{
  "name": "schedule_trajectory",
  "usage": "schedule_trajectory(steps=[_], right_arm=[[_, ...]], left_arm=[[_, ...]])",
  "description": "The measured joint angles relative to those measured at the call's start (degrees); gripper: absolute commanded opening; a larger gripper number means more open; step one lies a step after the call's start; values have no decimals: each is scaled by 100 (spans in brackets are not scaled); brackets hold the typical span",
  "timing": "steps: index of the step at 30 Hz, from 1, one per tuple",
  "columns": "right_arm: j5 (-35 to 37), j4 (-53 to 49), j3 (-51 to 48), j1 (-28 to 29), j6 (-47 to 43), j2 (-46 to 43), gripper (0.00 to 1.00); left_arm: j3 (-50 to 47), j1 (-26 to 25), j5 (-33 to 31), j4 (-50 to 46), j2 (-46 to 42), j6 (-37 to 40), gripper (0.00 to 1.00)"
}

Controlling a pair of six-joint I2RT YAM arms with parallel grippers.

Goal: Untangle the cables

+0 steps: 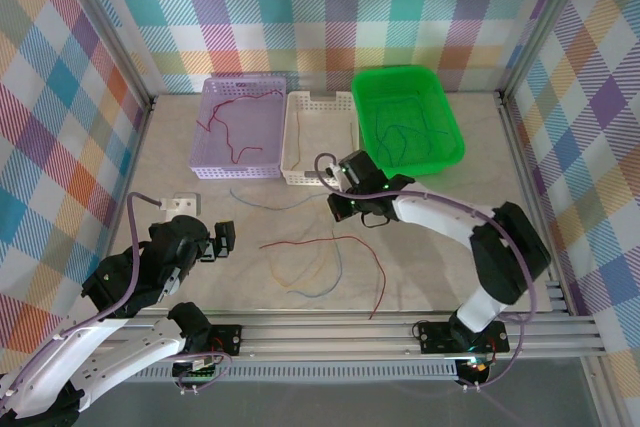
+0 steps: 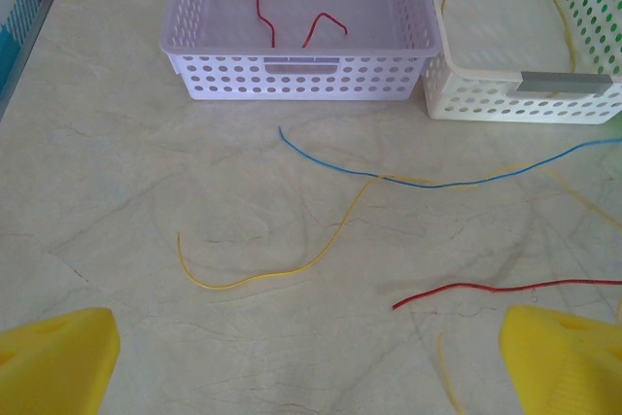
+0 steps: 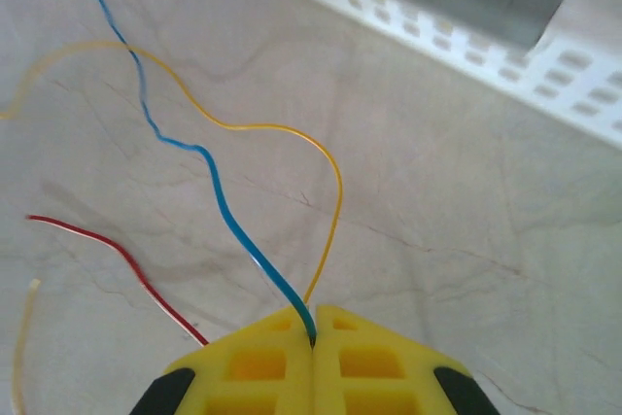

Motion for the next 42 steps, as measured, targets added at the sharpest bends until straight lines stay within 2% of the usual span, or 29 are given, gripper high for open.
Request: schedule_trajectory(steps=[11, 20, 32, 42], right_arm=[[400, -507, 732, 0, -334, -1464, 0], [778, -704, 1469, 0, -634, -2243, 0], [1637, -1025, 2428, -81, -1025, -2317, 0], [2037, -1156, 3504, -885, -994, -1768, 0]], left_arm=[[0, 0, 0, 2, 0, 0, 100], [-2, 0, 2, 2, 0, 0, 100], [-22, 0, 4, 4, 2, 0, 100], [-22, 0, 15, 4, 9, 2, 100]])
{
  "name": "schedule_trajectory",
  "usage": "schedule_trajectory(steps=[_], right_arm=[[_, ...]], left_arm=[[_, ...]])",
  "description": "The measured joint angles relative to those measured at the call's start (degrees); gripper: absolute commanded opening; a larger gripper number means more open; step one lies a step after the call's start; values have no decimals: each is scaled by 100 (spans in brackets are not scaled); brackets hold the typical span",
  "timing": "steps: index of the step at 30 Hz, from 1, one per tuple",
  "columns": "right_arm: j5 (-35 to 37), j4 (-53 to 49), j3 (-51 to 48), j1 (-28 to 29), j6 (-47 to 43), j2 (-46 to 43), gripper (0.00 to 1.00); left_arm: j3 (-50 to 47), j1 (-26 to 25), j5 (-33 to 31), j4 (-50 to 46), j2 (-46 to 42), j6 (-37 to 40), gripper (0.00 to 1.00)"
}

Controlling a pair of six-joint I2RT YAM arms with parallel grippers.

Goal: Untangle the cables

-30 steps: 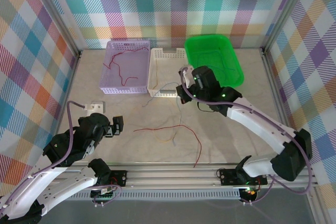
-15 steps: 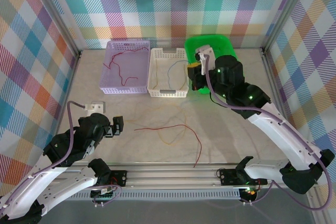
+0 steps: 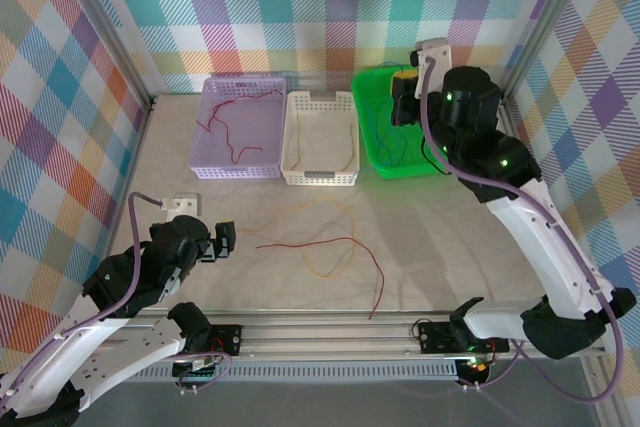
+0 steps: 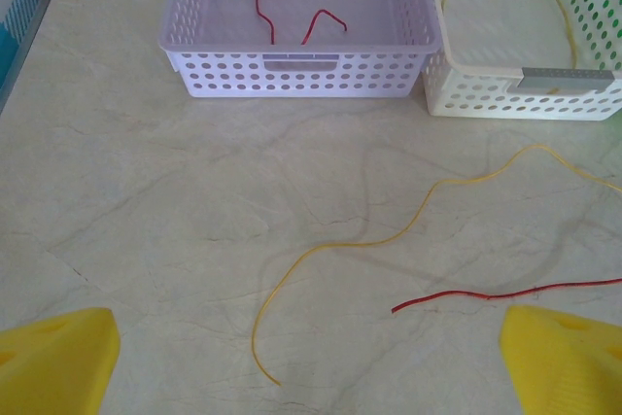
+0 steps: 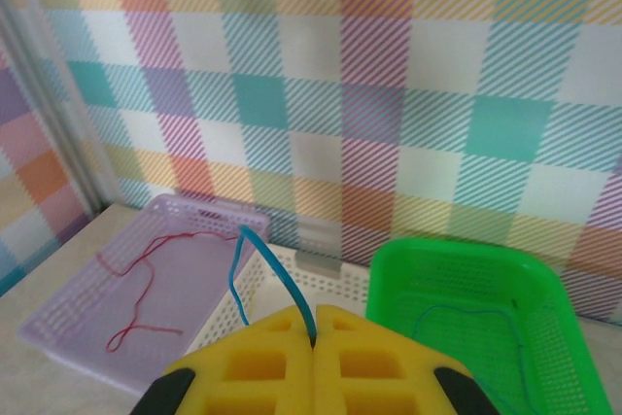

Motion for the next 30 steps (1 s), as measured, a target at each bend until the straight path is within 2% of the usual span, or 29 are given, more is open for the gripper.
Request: schedule_trajectory(steps=[6, 14, 20, 30], right_arm=[[-48, -37, 81, -782, 304, 404, 0], [-577, -149, 396, -1849, 894, 1172, 0], [-837, -190, 782, -2236, 1130, 1860, 0], [-1060, -201, 975, -2522, 1309, 2815, 0]], left_arm=[[0, 0, 2, 0, 2, 0, 100], [0, 0, 2, 0, 24, 15, 100], [0, 0, 0, 0, 28, 17, 100], [0, 0, 2, 0, 50, 17, 100]])
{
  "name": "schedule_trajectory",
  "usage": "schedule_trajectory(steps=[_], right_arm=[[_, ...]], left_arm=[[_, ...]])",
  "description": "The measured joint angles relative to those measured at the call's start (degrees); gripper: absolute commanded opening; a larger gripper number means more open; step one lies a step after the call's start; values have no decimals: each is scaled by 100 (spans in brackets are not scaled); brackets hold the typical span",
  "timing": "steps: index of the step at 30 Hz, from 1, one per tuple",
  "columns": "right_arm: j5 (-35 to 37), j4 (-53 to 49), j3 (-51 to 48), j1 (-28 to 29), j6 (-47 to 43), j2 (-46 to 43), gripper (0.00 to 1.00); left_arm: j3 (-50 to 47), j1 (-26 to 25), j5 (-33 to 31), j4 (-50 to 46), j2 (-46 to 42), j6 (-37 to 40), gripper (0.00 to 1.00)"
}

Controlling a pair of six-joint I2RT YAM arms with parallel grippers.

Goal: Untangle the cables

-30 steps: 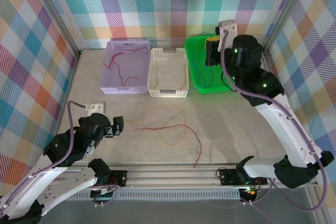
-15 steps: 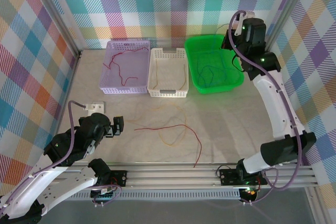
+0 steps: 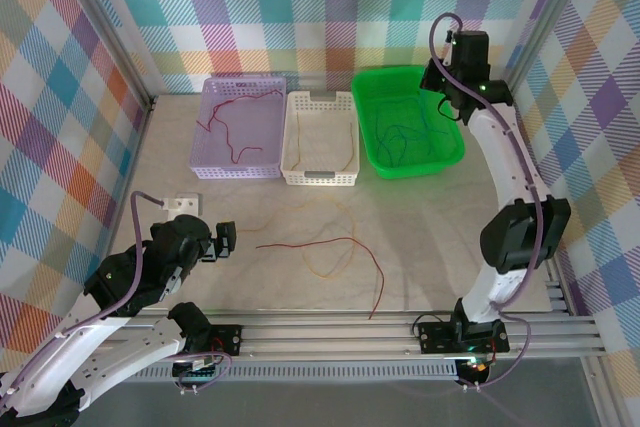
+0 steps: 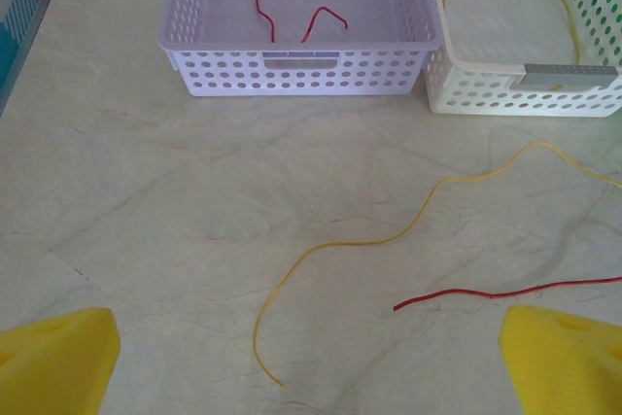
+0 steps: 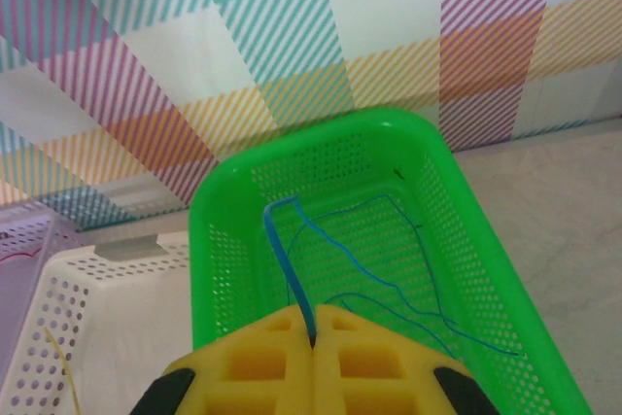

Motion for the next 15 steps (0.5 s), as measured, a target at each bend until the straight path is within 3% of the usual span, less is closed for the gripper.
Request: schedule_trajectory(steps=[15], right_arm=[[-380, -26, -286, -24, 203, 785, 0]], left_arm=[[-2, 0, 0, 2, 15, 0, 100]])
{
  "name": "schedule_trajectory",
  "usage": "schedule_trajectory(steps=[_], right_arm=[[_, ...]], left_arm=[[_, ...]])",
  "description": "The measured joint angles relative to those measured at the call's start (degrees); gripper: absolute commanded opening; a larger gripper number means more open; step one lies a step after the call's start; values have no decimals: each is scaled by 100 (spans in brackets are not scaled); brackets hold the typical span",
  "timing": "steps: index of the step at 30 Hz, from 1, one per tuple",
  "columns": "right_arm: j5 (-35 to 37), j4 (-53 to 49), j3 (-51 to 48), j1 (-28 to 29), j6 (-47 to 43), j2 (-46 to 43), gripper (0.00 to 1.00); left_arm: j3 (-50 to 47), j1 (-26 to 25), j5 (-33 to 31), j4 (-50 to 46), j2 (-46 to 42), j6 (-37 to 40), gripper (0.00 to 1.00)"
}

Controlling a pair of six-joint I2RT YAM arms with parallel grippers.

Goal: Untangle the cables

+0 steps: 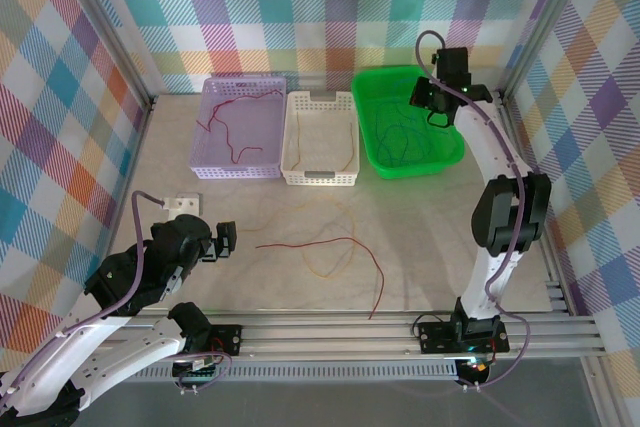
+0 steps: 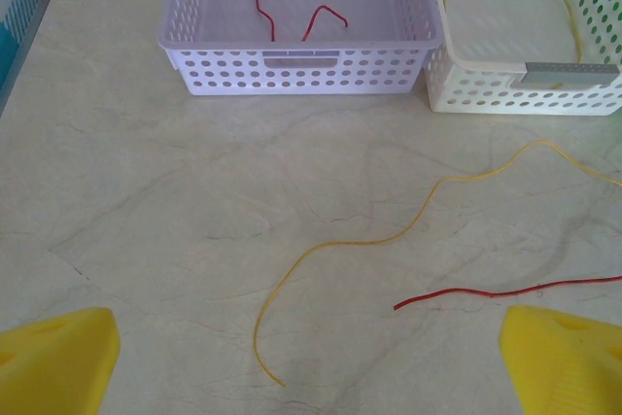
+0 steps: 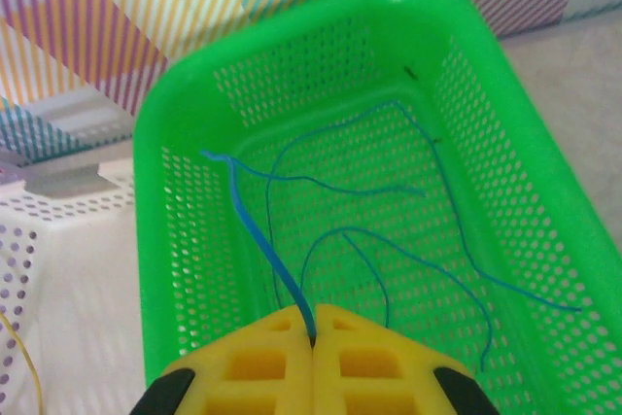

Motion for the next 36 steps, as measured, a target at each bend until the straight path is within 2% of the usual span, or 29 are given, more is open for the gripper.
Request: schedule_trajectory(steps=[10, 36], right_arm=[[-289, -7, -90, 0, 111, 450, 0], [-323, -369, -216, 0, 133, 1362, 1]], left_arm=[[0, 0, 0, 0, 2, 2, 100], [-4, 0, 2, 11, 37, 4, 100]])
